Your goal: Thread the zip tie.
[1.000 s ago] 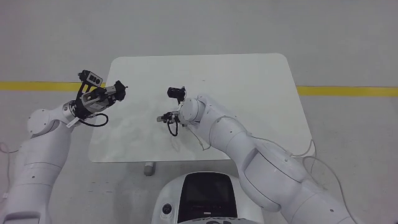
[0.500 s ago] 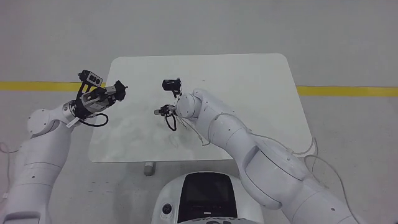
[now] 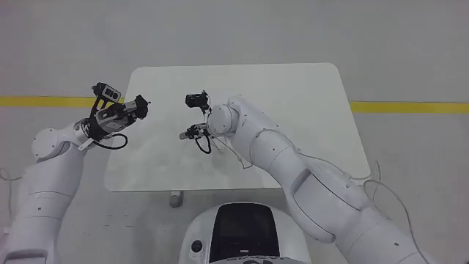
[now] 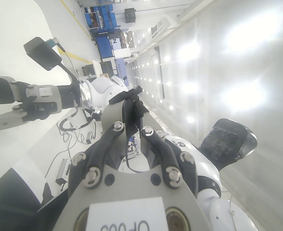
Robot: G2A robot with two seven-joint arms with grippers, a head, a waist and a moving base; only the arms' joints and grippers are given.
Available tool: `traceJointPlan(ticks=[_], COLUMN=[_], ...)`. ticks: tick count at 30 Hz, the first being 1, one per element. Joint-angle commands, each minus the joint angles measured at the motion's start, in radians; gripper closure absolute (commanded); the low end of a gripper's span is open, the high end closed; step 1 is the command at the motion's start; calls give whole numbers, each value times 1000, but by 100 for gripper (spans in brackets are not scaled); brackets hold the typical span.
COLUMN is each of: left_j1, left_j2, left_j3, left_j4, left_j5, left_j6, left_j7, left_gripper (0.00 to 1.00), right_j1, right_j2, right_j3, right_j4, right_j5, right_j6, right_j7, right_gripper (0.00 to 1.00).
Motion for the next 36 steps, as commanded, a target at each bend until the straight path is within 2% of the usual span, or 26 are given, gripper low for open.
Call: traceJointPlan(ticks=[1, 4, 9, 18, 19, 20, 22, 28, 32, 34, 36], left_j1=[0, 0, 0, 0, 0, 0, 0, 0, 0, 0, 0], left_j2=[0, 0, 0, 0, 0, 0, 0, 0, 0, 0, 0], left_j3=[0, 0, 0, 0, 0, 0, 0, 0, 0, 0, 0], left_j4=[0, 0, 0, 0, 0, 0, 0, 0, 0, 0, 0], left_j5=[0, 0, 0, 0, 0, 0, 0, 0, 0, 0, 0], left_j6=[0, 0, 0, 0, 0, 0, 0, 0, 0, 0, 0], left_j7=[0, 0, 0, 0, 0, 0, 0, 0, 0, 0, 0], left_gripper=[100, 100, 100, 100, 100, 100, 100, 100, 100, 100, 100], right_j1=[0, -3, -7, 3, 3, 2, -3, -17, -28, -36, -42], right_j2=[0, 0, 12, 35, 37, 39, 43, 52, 55, 57, 58], right_j3=[0, 0, -14, -14, -16, -16, -14, -16, -17, -15, -12], right_j4=[1, -3, -51, -89, -92, -95, -105, -124, -129, -132, -132], right_j5=[0, -1, -69, -143, -154, -163, -176, -217, -240, -245, -250], right_j6=[2, -1, -27, -2, 5, 12, 22, 39, 51, 56, 57], right_j7=[-3, -8, -5, 90, 96, 97, 94, 112, 104, 86, 78], right_gripper=[0, 0, 0, 0, 20, 50, 58, 60, 64, 70, 70])
